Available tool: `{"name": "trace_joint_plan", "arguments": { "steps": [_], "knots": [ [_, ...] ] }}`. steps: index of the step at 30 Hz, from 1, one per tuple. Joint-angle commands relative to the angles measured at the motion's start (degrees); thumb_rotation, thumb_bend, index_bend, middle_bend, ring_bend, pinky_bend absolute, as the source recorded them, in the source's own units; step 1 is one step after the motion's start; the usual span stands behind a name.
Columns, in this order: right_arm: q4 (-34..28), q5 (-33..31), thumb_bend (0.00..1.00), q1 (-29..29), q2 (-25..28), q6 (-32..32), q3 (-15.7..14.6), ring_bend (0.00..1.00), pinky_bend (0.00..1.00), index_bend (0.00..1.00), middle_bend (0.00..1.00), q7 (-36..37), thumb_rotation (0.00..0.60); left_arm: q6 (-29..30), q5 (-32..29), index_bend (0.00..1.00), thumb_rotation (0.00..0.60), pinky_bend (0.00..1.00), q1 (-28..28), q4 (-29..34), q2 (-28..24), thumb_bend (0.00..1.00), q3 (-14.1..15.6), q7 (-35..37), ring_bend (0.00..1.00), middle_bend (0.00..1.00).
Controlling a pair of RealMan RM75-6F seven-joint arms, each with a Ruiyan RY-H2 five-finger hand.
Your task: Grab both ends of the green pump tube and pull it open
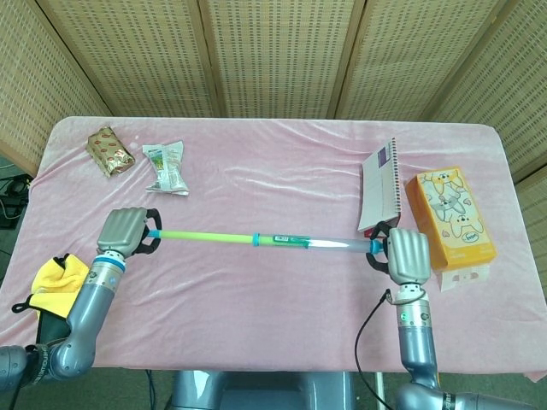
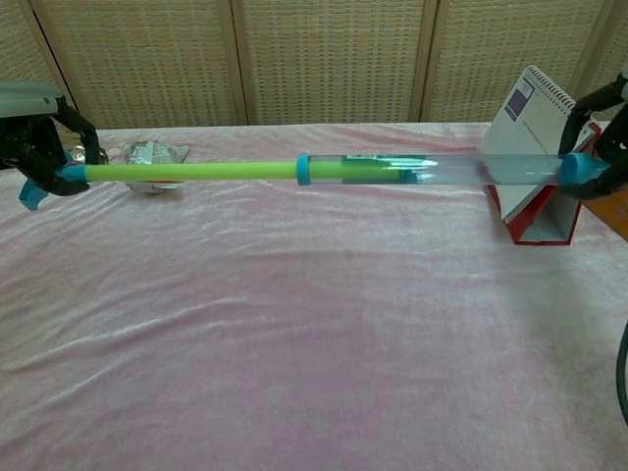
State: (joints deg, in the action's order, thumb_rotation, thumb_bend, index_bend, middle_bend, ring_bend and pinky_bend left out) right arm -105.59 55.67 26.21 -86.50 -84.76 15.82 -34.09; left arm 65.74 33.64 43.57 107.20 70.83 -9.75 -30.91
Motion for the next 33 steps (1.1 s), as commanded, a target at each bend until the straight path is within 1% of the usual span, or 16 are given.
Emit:
{"name": "trace_joint_plan", "arguments": {
  "steps": [1,9,21,22,23,25,26,27,28,29,30,31,32,33],
  "knots": [
    [-0.41,-0.50,0.42,-0.93,1.38,-0.15,0.07,1.00,0.83,0.72,1.00,0.86,0.600,-0.34,0.94,0.85,0.600,0.81,-1.02,-0.55,-1.44,0.65,0.90,0.75,0.86,0.96],
    [-1.46,-0.77,0.42,-1.85,3.45,-0.23,0.48,1.00,0.83,0.72,1.00,1.87,0.600,-1.29,2.28,0.86,0.600,0.81,-2.56,-1.25,-4.21,0.65,1.54,2.67,0.86,0.96],
    [-2.22,-1.05,0.42,-2.34,4.64,-0.57,0.65,1.00,0.83,0.72,1.00,1.63,0.600,-2.07,3.47,0.85,0.600,0.81,-3.25,-1.44,-5.12,0.65,1.94,3.35,0.86,0.96],
    [-2.05,-1.18,0.42,-2.34,4.66,-0.51,0.67,1.00,0.83,0.71,1.00,1.64,0.600,-2.14,3.44,0.85,0.600,0.80,-3.26,-1.41,-5.15,0.64,1.92,3.36,0.86,0.95],
    [-1.92,-1.42,0.42,-2.37,4.84,0.24,0.37,1.00,0.83,0.70,1.00,1.93,0.600,-3.04,3.72,0.82,0.600,0.79,-3.12,-1.35,-5.35,0.62,2.26,3.18,0.84,0.93],
    [-1.71,-1.26,0.39,-2.36,5.07,0.80,0.10,1.00,0.82,0.62,1.00,2.20,0.600,-4.02,3.80,0.68,0.600,0.70,-3.03,-1.31,-5.76,0.50,2.56,3.16,0.74,0.80],
    [-1.42,-1.02,0.37,-2.35,5.09,0.96,-0.11,0.98,0.78,0.56,0.98,2.24,0.600,-4.70,3.66,0.53,0.600,0.61,-2.93,-1.19,-6.03,0.40,2.80,3.04,0.62,0.65],
    [-1.13,-0.78,0.33,-2.35,5.09,1.30,-0.49,0.90,0.71,0.48,0.89,2.30,0.600,-5.51,3.35,0.42,0.600,0.54,-2.76,-1.00,-6.38,0.34,3.12,2.76,0.53,0.54],
    [-1.01,-1.01,0.31,-2.35,5.25,1.98,-0.96,0.80,0.62,0.40,0.77,2.17,0.600,-6.32,2.90,0.27,0.600,0.42,-2.53,-0.76,-6.77,0.27,3.46,2.35,0.38,0.37],
    [-0.93,-1.65,0.30,-2.31,5.52,2.60,-1.28,0.72,0.56,0.35,0.68,1.66,0.600,-7.07,2.40,0.16,0.600,0.31,-2.27,-0.52,-7.16,0.22,3.79,1.87,0.26,0.24],
    [-0.88,-2.40,0.29,-2.21,5.75,3.20,-1.42,0.60,0.48,0.30,0.54,1.20,0.600,-7.71,1.93,0.10,0.600,0.25,-1.98,-0.30,-7.53,0.20,4.11,1.36,0.19,0.17],
    [-0.82,-3.01,0.28,-2.13,5.89,3.73,-1.42,0.49,0.41,0.25,0.43,1.17,0.600,-8.31,1.65,0.04,0.600,0.20,-1.70,-0.13,-7.87,0.18,4.37,0.98,0.12,0.10],
    [-0.67,-3.48,0.27,-2.08,6.00,4.23,-1.38,0.41,0.36,0.23,0.36,1.36,0.600,-8.83,1.56,0.01,0.600,0.16,-1.49,-0.02,-8.16,0.16,4.55,0.82,0.07,0.05],
    [-0.49,-3.83,0.26,-2.04,6.13,4.66,-1.41,0.30,0.29,0.20,0.26,1.50,0.600,-9.34,1.46,0.00,0.600,0.12,-1.33,0.11,-8.45,0.15,4.69,0.81,0.03,0.02]
  ]
}}
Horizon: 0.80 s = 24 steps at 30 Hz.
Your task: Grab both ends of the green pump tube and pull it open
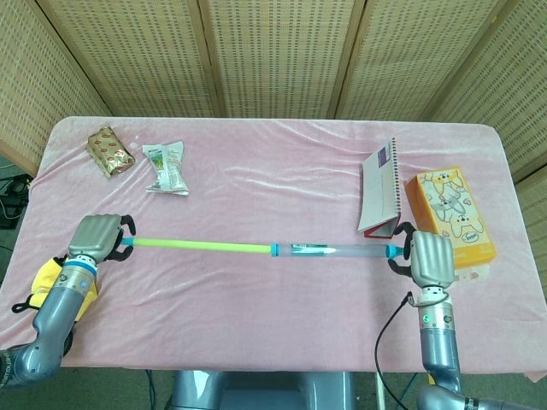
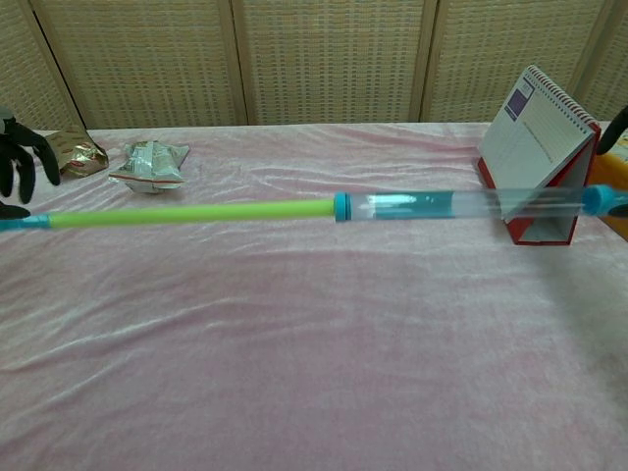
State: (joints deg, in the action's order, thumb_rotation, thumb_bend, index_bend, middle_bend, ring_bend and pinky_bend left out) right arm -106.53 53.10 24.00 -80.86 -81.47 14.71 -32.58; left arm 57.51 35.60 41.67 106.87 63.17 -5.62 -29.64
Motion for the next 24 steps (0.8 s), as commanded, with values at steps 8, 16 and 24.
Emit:
{"name": "trace_joint_plan", "arguments": {
  "steps": [8,16,24],
  "knots": [
    [2.16,0.04,0.24,-0.68,1.58,2.41,-1.13,0.03,0.12,0.15,0.03,3.27,0.600,-2.18,2.22,0.00,0.600,0.02,-0.37,1.61,-2.37,0.15,0.61,3.54,0.00,0.00],
    [2.92,7.84,0.23,-3.99,5.14,2.48,-4.49,0.00,0.03,0.10,0.00,11.28,0.600,4.96,19.01,0.00,0.600,0.00,-8.70,1.40,-2.00,0.16,1.43,15.81,0.00,0.00],
    [9.44,25.51,0.23,-8.69,7.83,-3.14,-11.14,0.00,0.00,0.04,0.00,20.90,0.600,21.33,36.57,0.00,0.600,0.00,-20.57,-7.35,2.62,0.18,6.68,24.38,0.00,0.00]
  ]
}}
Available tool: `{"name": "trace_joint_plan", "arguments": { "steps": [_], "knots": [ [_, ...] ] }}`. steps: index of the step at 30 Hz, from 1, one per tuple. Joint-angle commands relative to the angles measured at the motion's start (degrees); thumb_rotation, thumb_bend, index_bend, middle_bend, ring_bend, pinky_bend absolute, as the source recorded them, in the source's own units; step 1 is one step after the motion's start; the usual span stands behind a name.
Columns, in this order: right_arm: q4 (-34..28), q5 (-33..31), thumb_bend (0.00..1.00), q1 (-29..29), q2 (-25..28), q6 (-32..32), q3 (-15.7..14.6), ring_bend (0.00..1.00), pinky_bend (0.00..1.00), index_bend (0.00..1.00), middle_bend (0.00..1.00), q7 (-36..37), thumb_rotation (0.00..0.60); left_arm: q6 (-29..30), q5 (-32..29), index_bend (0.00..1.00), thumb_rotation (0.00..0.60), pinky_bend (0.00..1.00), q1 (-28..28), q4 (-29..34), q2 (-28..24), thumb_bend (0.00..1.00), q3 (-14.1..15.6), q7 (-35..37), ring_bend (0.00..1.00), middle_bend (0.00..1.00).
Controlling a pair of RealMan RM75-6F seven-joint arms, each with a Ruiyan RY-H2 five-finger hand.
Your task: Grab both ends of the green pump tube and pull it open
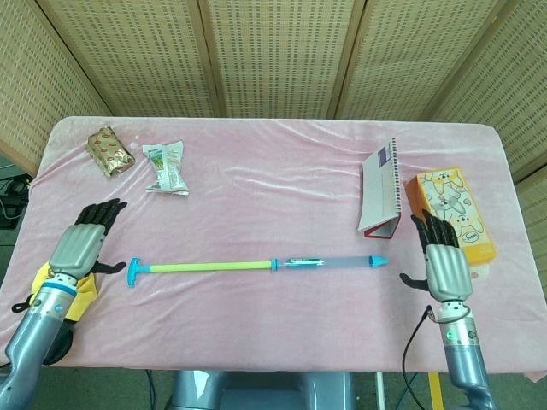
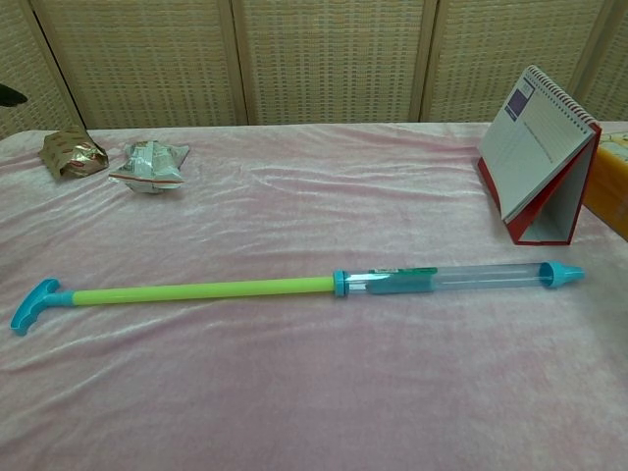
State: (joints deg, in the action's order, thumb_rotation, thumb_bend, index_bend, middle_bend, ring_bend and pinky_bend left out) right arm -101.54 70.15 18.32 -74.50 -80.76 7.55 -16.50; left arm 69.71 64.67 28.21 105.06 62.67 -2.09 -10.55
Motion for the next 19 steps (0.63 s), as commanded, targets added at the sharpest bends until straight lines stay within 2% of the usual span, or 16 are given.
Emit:
{"name": "trace_joint_plan", "arguments": {
  "steps": [1,6,11,19],
  "knots": [
    [5.41,9.93,0.23,-3.52,1.43,-4.63,-4.68,0.00,0.00,0.03,0.00,5.38,0.600,10.81,8.59,0.00,0.600,0.00,-8.16,-6.80,3.79,0.18,3.51,5.58,0.00,0.00],
    [11.25,16.49,0.22,-5.41,1.15,-7.71,-7.80,0.00,0.00,0.01,0.00,6.42,0.600,19.00,12.83,0.00,0.600,0.00,-13.24,-13.97,6.87,0.18,5.05,4.39,0.00,0.00],
    [16.40,18.64,0.20,-7.00,0.67,-8.70,-9.18,0.00,0.00,0.00,0.00,8.38,0.600,23.61,15.05,0.00,0.600,0.00,-17.15,-19.11,8.58,0.18,5.81,4.43,0.00,0.00],
    [17.64,19.88,0.20,-7.36,0.84,-8.74,-8.31,0.00,0.00,0.00,0.00,6.72,0.600,24.14,16.32,0.00,0.600,0.00,-19.30,-18.87,7.52,0.17,5.13,4.42,0.00,0.00]
  ]
}}
